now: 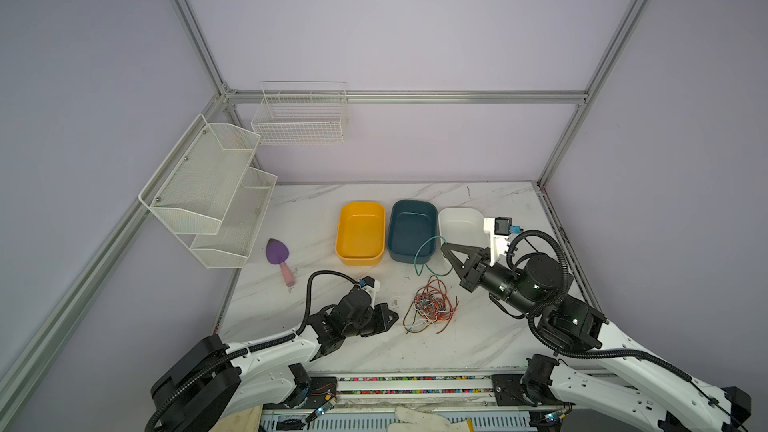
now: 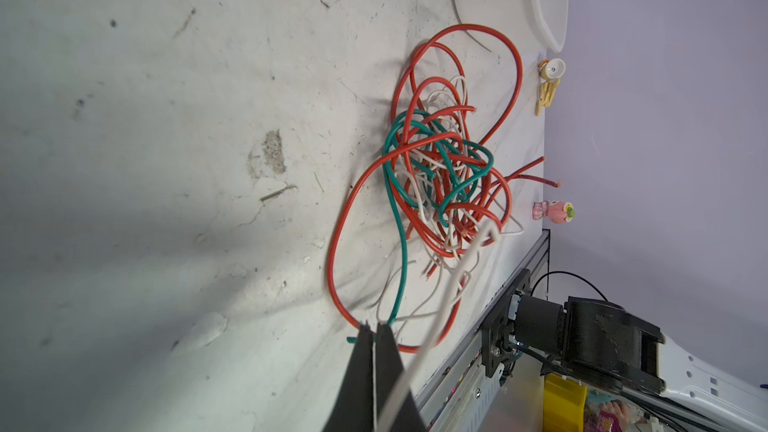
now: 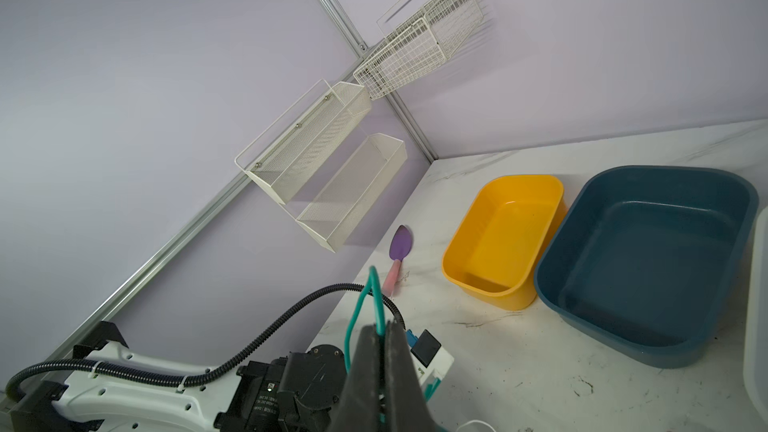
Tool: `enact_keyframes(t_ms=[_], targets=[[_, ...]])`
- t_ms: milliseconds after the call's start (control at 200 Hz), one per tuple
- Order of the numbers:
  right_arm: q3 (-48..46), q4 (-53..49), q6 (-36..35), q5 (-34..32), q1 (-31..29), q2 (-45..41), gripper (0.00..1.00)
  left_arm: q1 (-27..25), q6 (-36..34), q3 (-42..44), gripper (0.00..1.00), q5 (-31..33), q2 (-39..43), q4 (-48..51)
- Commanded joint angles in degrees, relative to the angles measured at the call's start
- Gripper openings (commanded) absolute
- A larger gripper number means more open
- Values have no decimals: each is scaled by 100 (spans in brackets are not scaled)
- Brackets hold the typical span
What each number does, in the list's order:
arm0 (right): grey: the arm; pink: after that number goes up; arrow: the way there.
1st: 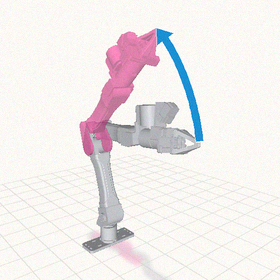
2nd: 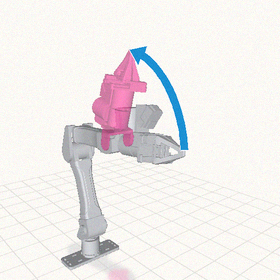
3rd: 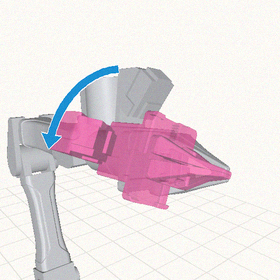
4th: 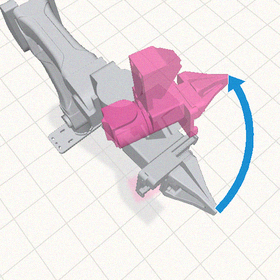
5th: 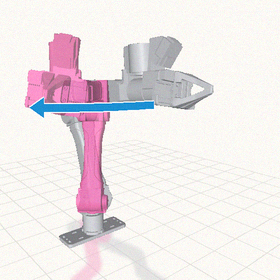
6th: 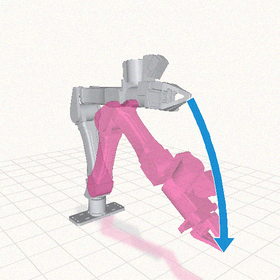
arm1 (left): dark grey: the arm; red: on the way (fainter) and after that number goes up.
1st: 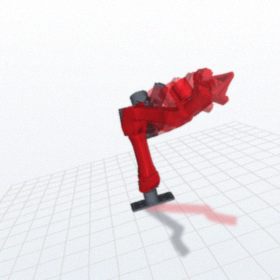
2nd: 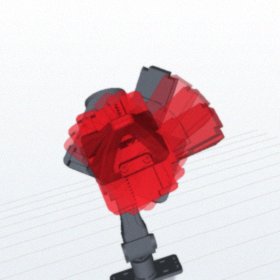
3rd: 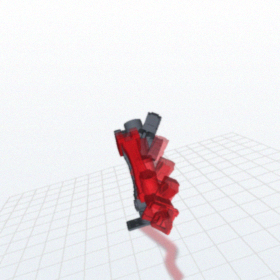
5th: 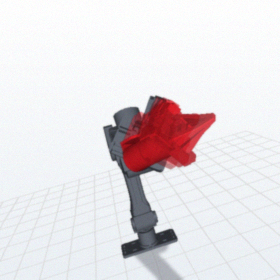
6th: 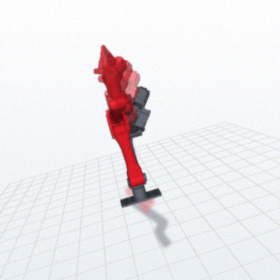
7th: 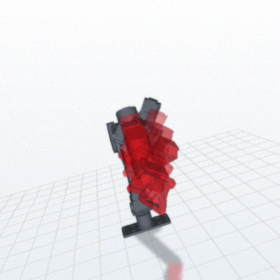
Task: Untangle the cables
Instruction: 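Drop the green wire into the white tub while the left gripper withdraws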
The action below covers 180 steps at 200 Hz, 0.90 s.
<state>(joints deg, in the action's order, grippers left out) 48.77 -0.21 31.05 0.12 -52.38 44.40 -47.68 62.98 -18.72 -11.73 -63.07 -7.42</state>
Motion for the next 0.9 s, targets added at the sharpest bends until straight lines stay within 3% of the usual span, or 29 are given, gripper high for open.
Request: enact_keyframes(t_ms=[0,120,330,530,765,895], targets=[[97,-334,-130,-285,27,-44,0,39,-278,30,3,173,267,242],[123,-436,-186,-431,27,121,0,98,-620,-307,17,369,612,915],[197,-558,-213,-825,41,405,0,297,-1617,-1350,59,839,1258,2488],[354,-654,-248,-1245,73,638,0,421,-2702,-2543,98,1796,1562,3909],[598,-800,-286,-1215,459,1085,0,480,-3657,-3465,100,3569,1785,4745],[613,-1008,-207,-836,1467,1311,0,488,-4329,-3086,100,4390,2149,4329]])
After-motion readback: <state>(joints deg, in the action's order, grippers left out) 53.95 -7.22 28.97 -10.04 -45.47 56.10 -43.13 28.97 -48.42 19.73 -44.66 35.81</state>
